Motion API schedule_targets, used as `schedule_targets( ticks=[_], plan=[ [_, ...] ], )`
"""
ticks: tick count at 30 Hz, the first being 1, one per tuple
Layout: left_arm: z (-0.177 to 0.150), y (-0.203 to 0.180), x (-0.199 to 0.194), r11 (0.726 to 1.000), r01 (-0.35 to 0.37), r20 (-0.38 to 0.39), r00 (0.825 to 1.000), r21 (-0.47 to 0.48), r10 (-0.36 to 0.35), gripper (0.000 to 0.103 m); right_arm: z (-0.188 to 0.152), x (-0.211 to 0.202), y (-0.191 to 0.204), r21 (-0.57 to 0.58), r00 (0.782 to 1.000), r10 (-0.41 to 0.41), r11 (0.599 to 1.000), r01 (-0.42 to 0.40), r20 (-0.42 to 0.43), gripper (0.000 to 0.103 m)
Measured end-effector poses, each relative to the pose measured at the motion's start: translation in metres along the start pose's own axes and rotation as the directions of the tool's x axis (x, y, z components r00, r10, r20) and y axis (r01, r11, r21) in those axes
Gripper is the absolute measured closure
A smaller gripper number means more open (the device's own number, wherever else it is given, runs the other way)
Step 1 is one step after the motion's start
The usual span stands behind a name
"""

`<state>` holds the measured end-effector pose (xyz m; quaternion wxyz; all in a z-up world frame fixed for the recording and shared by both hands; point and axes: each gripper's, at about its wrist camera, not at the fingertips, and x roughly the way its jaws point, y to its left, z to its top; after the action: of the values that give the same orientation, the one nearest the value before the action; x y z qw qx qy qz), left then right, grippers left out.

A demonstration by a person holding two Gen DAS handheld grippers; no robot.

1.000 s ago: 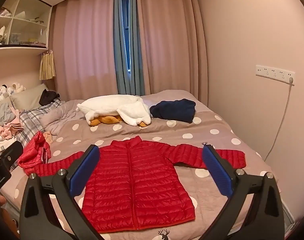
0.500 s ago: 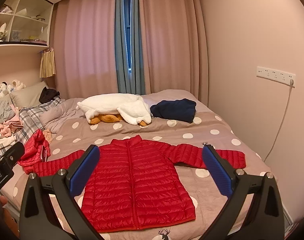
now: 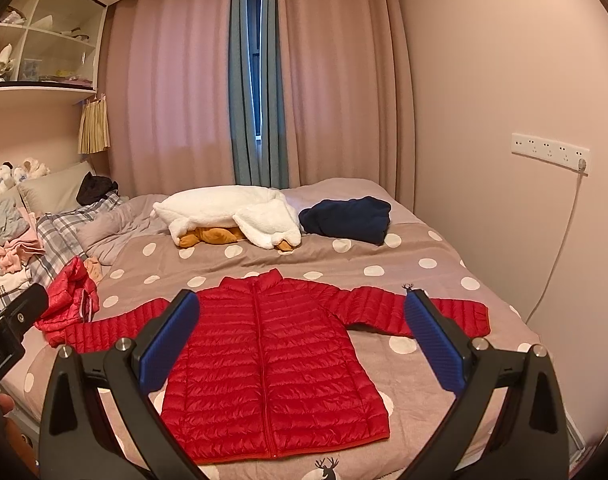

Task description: Fold large clothes

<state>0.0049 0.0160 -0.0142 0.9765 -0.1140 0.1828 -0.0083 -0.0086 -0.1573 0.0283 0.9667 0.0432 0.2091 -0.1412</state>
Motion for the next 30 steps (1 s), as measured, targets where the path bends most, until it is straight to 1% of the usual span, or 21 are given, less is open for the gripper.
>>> schedule_targets(
  ticks=[13,30],
  plan=[
    [0.0014,-0.0053,0.0,1.0,-0.006,0.002,1.0,0.006,0.006,0.001,0.0014,-0.001,-0.0034,-0.001,1.0,-0.001,1.0,0.001,0.004,0.0],
    [0.0007,-0.01,-0.0028,1.0,0.007,-0.006,1.0,0.02,-0.007,0.001,0.0012,0.0003,-0.0027,0.002,1.0,0.001,1.0,-0.001,-0.005,0.0]
  ],
)
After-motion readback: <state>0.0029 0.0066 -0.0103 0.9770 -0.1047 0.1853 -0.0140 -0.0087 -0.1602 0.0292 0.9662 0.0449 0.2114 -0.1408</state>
